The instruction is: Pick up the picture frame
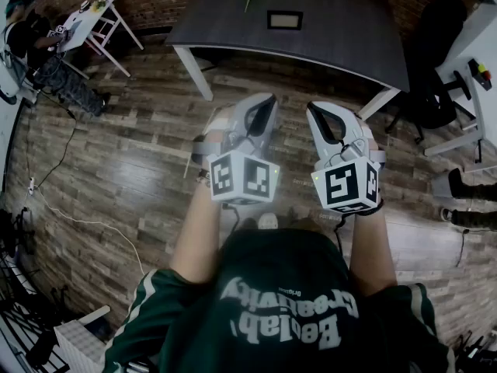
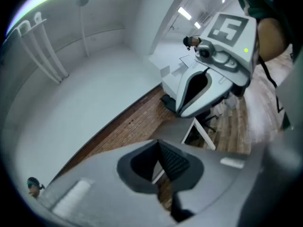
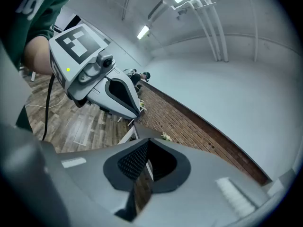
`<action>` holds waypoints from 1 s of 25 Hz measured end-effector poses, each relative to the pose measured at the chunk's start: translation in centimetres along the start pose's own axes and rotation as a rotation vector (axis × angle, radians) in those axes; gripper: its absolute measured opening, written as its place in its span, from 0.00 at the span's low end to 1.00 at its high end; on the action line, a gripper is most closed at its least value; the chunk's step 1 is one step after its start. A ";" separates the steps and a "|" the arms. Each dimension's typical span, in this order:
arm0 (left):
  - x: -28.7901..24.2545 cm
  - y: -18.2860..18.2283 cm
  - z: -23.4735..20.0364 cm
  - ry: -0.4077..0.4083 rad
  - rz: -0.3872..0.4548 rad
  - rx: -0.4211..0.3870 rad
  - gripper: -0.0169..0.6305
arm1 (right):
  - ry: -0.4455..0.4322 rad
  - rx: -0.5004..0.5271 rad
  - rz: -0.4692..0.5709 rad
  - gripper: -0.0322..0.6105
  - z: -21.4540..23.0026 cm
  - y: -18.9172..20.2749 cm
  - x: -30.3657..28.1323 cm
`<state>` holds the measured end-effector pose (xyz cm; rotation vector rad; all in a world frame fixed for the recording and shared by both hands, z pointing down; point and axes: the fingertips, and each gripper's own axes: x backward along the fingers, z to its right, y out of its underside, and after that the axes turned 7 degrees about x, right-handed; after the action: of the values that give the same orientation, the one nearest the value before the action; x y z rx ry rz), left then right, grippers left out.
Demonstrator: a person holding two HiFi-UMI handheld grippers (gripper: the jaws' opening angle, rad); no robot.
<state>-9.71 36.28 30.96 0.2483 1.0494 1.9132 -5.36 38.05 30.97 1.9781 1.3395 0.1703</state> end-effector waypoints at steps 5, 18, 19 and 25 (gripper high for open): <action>0.0 0.2 -0.2 -0.001 0.003 0.002 0.03 | 0.001 0.009 -0.001 0.06 0.1 0.1 -0.4; -0.3 0.8 -0.8 -0.005 -0.009 0.007 0.03 | -0.006 -0.012 0.002 0.06 0.3 0.2 -1.1; -0.3 0.8 -0.8 -0.004 -0.006 0.008 0.03 | -0.010 -0.014 0.004 0.06 0.3 0.2 -1.2; -0.9 0.7 -1.0 0.000 0.000 0.016 0.03 | -0.022 -0.002 -0.002 0.06 0.1 0.5 -1.8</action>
<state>-10.23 34.84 31.07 0.2578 1.0653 1.9052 -5.78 36.36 31.77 1.9713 1.3269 0.1482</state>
